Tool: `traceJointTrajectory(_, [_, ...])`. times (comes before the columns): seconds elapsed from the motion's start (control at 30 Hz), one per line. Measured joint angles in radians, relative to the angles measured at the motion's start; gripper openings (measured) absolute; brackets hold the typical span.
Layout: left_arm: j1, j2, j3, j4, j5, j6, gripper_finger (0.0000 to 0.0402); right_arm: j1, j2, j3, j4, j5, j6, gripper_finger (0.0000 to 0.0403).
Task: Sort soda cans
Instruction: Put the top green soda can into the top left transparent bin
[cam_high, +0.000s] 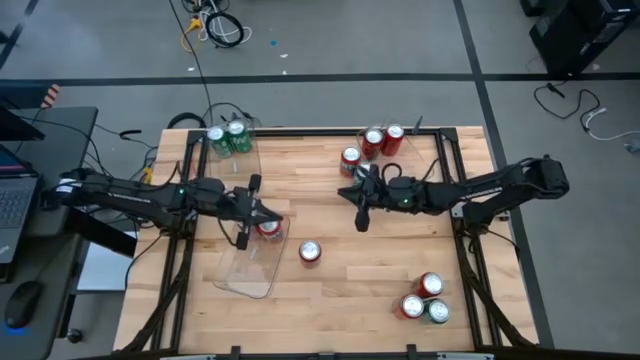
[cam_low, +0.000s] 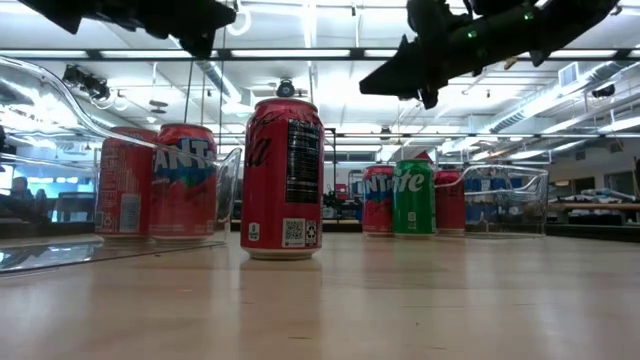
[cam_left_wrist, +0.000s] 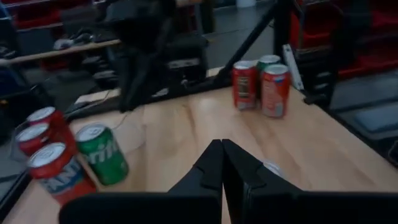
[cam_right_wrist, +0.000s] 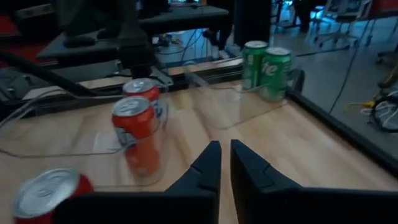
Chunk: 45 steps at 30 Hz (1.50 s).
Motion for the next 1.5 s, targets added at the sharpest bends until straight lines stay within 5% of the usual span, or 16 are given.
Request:
traceJointTrajectory(0.83, [0.000, 0.024, 0.002, -0.004, -0.059, 0.058, 0.0007, 0.232, 0.236, 0.293, -0.127, 0.139, 0.040, 0.0288])
traceJointTrajectory(1.33, [0.000, 0.024, 0.002, -0.084, -0.059, 0.056, 0.0007, 0.346, 0.159, 0.556, -0.833, 0.140, 0.165, 0.0309])
traceJointTrajectory(1.5, [0.000, 0.024, 0.002, -0.074, -0.060, 0.028, 0.0007, 0.340, 0.158, 0.581, -1.075, 0.279, 0.222, 0.0316])
